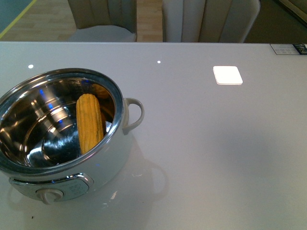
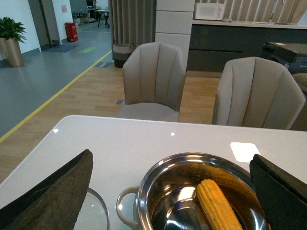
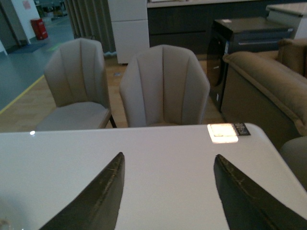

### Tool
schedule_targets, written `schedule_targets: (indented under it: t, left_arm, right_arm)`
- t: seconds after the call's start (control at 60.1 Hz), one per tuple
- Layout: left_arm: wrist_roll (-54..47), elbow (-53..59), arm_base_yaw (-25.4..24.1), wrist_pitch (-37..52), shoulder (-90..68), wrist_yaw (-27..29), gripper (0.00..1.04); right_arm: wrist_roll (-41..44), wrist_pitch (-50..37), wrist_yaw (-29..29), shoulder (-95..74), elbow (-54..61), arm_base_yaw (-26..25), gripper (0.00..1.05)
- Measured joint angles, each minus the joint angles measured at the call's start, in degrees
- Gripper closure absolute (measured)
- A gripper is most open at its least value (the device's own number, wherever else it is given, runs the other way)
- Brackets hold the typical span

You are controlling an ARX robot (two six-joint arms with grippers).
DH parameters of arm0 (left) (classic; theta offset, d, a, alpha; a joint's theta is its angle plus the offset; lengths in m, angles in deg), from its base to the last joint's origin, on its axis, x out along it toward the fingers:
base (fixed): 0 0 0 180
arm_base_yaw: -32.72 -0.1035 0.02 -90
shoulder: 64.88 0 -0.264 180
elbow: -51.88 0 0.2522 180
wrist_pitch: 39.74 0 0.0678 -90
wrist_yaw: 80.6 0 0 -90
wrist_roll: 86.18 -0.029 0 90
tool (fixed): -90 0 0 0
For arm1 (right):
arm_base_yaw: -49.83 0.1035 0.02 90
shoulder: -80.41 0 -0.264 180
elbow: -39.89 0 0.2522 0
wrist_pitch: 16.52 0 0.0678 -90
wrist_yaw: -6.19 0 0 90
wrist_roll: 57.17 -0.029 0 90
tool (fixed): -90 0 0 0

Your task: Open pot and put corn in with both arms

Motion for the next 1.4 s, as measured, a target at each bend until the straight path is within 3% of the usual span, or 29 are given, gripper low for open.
schedule_targets:
  t: [0.133, 0.283, 1.399]
  left_arm:
    - [0.0, 0.0, 0.0, 0.0, 0.0, 0.0, 0.07]
    - [0.0, 0.0, 0.0, 0.0, 0.0, 0.0, 0.07]
    - [0.0, 0.0, 0.0, 0.0, 0.0, 0.0, 0.07]
  right_arm:
    - [1.1, 0.0, -5.0, 3.2, 4.0, -4.2, 0.79]
    - [1.8, 0.7, -5.4, 7.0, 6.8, -5.6, 1.03]
    - [1.8, 15.4, -5.5, 30.0, 13.5, -5.7, 1.03]
